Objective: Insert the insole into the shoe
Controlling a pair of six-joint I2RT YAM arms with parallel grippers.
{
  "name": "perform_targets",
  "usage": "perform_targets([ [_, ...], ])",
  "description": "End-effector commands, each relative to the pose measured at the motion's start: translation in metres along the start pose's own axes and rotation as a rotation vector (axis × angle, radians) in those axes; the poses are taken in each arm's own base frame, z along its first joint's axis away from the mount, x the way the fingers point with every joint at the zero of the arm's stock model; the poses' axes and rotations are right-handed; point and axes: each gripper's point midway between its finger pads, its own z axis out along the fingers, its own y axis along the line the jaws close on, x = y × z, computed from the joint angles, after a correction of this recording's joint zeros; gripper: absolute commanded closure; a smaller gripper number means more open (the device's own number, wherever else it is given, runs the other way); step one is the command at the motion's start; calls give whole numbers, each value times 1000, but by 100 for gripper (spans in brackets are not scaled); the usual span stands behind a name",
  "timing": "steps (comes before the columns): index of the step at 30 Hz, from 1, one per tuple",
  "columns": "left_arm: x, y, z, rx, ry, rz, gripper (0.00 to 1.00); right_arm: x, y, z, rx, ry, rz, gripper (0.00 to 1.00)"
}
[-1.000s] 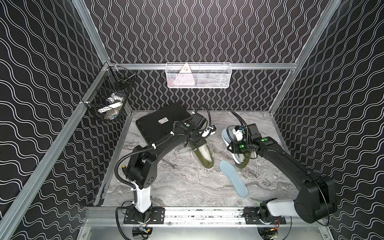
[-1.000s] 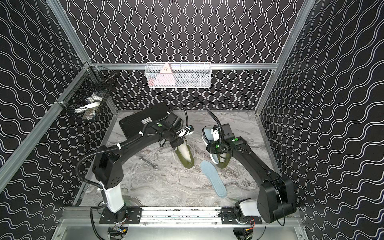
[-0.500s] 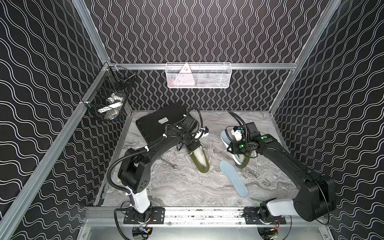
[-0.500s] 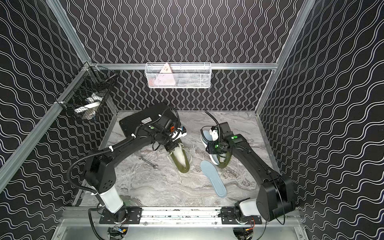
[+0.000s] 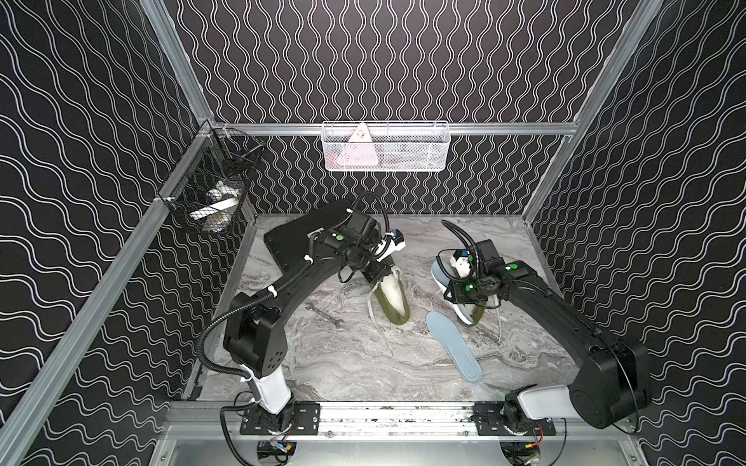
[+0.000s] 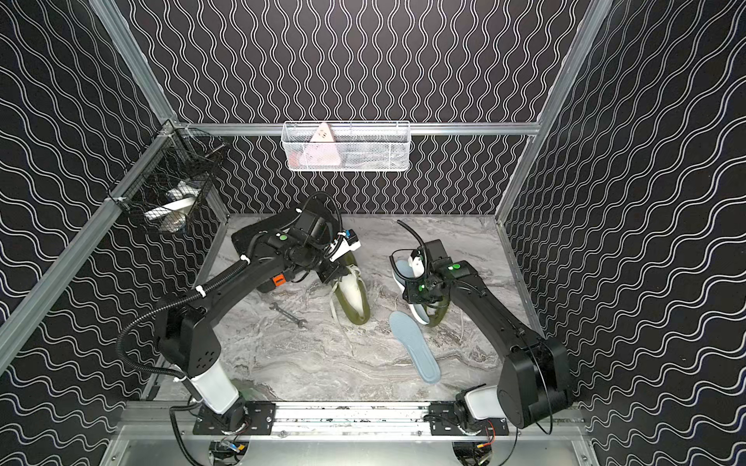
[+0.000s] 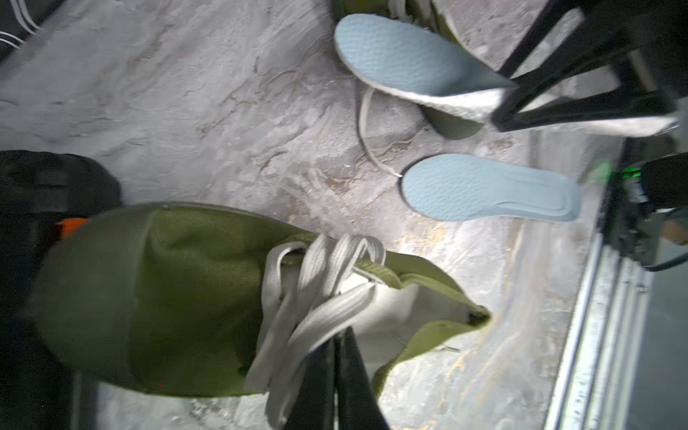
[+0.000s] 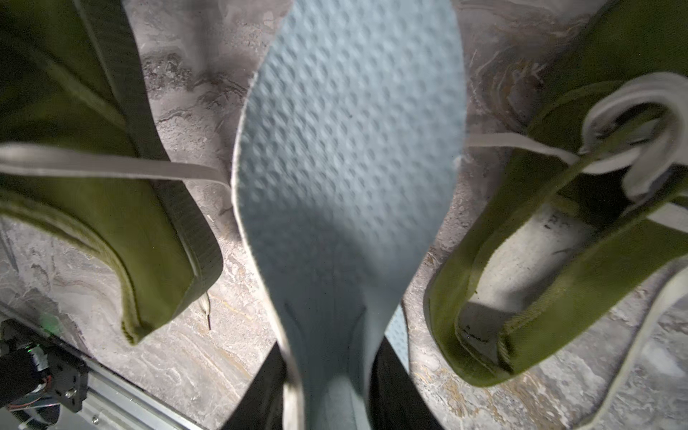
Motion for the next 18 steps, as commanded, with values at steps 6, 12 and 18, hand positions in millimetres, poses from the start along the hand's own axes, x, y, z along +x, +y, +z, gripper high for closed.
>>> perform_targets([
  [6, -25, -51, -23, 159, -118, -46, 100, -21, 1, -5, 14, -46, -20, 64],
  [12, 18, 6, 21, -69, 127, -80, 100, -26, 3, -4, 8, -46, -22, 64],
  [18, 28, 11, 54, -28, 126, -159, 100, -22, 0, -9, 26, -45, -41, 65],
])
